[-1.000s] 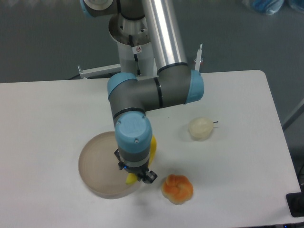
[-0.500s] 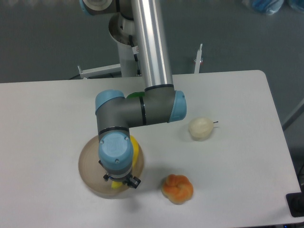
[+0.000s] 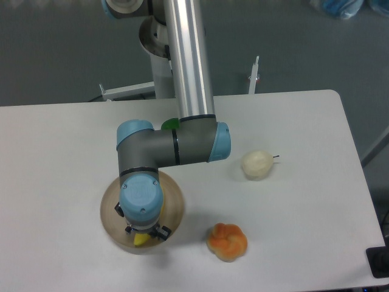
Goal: Place bananas on a plate
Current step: 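Lift the open gripper up and away from the plate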
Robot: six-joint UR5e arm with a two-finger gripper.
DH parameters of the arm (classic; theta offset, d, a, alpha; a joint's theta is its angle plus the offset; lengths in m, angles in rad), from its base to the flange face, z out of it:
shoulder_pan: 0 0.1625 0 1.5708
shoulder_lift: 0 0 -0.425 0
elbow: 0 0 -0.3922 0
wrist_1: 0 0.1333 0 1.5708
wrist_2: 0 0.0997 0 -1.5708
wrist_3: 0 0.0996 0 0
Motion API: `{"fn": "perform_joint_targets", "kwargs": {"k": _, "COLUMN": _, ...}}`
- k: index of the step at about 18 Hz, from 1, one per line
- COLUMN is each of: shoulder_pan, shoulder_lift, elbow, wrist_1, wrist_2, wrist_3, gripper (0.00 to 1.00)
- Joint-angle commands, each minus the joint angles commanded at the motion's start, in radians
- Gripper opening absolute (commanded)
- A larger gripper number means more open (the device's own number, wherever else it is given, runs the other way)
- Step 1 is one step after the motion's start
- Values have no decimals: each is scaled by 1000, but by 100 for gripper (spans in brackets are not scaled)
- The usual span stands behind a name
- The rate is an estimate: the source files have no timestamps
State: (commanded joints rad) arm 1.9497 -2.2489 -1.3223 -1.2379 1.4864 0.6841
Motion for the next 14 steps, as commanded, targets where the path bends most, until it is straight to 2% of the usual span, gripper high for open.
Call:
{"fn": "perform_joint_targets", "kwargs": {"k": 5, "shoulder_pan": 49, "shoulder_lift": 95, "elbow": 14, "wrist_1": 0, "wrist_2": 0, "wrist_3": 14, "gripper": 100}}
{"fn": "perform_joint_targets", "kwargs": {"k": 6, "shoulder_pan": 69, "shoulder_lift": 103, "elbow": 15, "wrist_1": 12, "wrist_2": 2, "wrist_3": 17, "gripper": 100}}
{"fn": "perform_joint_targets", "kwargs": {"k": 10, "shoulder_pan": 138, "shoulder_lift": 117, "elbow": 48, "wrist_1": 14, "wrist_2": 95, "wrist_3": 172, "gripper": 100}}
{"fn": "perform_joint_targets", "kwargs": {"k": 12, "shoulder_pan": 187, "shoulder_lift": 121, "elbow": 38, "wrist_1": 52, "wrist_2": 104, "wrist_3": 187, "gripper": 100}}
{"fn": "perform_joint_targets", "kwargs": {"k": 14, "shoulder_pan": 241, "shoulder_lift": 129, "elbow": 37, "wrist_1": 54, "wrist_2": 104, "wrist_3": 303, "gripper": 100}}
